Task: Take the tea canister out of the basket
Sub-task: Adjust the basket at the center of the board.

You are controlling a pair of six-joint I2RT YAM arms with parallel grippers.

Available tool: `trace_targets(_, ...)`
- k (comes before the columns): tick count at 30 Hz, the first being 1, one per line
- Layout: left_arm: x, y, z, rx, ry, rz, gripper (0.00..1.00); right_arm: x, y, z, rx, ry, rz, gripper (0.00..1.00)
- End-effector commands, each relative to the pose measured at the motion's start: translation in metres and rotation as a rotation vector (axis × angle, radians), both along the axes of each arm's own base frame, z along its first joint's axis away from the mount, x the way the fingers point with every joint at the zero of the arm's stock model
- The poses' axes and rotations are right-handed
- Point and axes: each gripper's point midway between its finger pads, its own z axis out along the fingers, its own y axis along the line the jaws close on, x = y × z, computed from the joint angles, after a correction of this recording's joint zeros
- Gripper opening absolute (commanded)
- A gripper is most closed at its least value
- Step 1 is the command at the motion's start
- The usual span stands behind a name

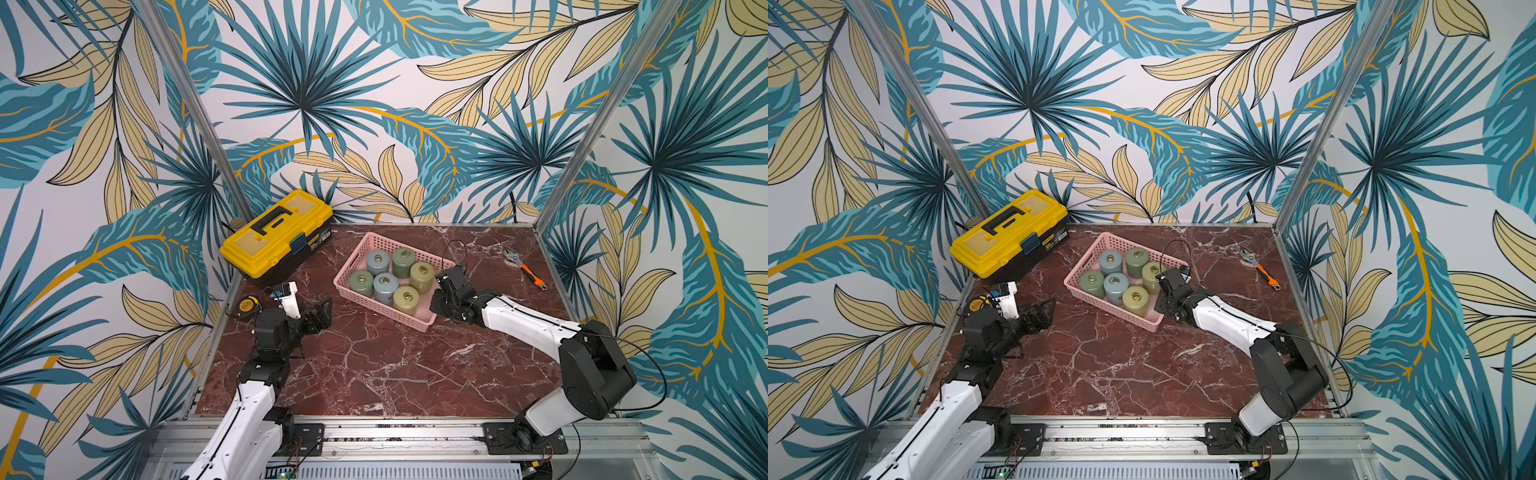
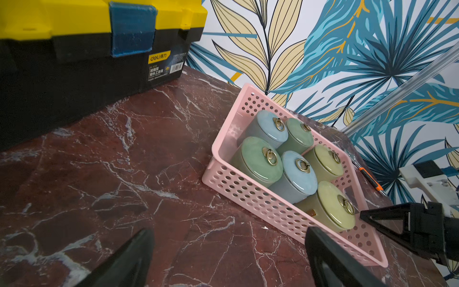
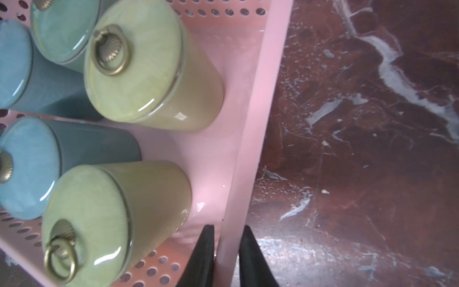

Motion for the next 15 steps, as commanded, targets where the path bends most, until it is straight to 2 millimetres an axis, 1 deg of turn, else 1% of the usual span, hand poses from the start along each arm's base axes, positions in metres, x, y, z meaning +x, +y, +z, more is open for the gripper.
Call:
trace_targets(1,0.006,-0.008,0.019,0.014,-0.002,-0.032,1.0,-0.019,-0.023,-0.012,-0.095,0.065,0.088,0.17)
trace_targets(7,0.012,-0.009,0.019,0.022,0.05,-0.027,1.0,-0.008,-0.04,-0.005,-0.126,0.057,0.146,0.16)
trace_targets(10,0.014,-0.011,0.017,0.011,0.065,-0.027,0.98,-0.003,-0.044,-0.002,-0.145,0.056,0.183,0.16)
trace_targets(15,0.023,-0.02,0.014,0.014,0.083,-0.039,0.91,0.003,-0.047,0.002,-0.196,0.047,0.237,0.16)
